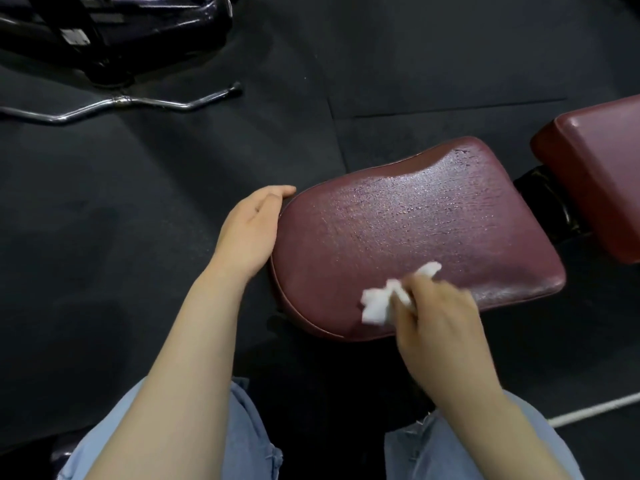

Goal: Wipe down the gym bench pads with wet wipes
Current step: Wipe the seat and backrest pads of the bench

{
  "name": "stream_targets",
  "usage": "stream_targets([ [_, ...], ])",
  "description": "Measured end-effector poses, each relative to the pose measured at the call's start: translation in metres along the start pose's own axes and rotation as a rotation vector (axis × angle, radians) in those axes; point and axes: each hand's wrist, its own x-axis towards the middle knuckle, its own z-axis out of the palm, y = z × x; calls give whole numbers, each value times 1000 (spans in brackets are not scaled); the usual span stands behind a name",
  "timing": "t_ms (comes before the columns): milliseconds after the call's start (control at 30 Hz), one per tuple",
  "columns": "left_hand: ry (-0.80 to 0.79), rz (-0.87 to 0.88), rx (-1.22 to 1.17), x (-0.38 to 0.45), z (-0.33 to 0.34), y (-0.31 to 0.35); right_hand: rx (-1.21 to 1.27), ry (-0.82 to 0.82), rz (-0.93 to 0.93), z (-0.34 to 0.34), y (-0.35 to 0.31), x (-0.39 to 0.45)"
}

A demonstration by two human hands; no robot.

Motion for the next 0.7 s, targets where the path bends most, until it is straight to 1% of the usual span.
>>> stream_targets([
  [100,-5,30,-3,-2,10,6,-87,80,-35,19,-24,85],
  [167,-1,52,8,-3,17,9,-122,48,-26,30,-36,148],
  [233,5,71,39,-3,22,10,-178,15,-24,31,-41,177],
  [300,15,78,93,-4,24,12,-176,17,-34,25,-28,159],
  [400,0,114,199,-5,21,17,-115,47,26,7,9,67],
  [433,-13,135,243,-6,20,20,-94,22,61,-3,17,33],
  [500,-5,179,301,-8,14,25,-61,12,77,-12,25,-1],
  [567,17,212,319,-7,11,29,-113,53,31,-9,27,24],
  [600,16,226,330,-8,12,31,-167,73,-4,-4,25,51],
  [700,-14,293,375,-9,25,34,-225,45,1,11,11,147],
])
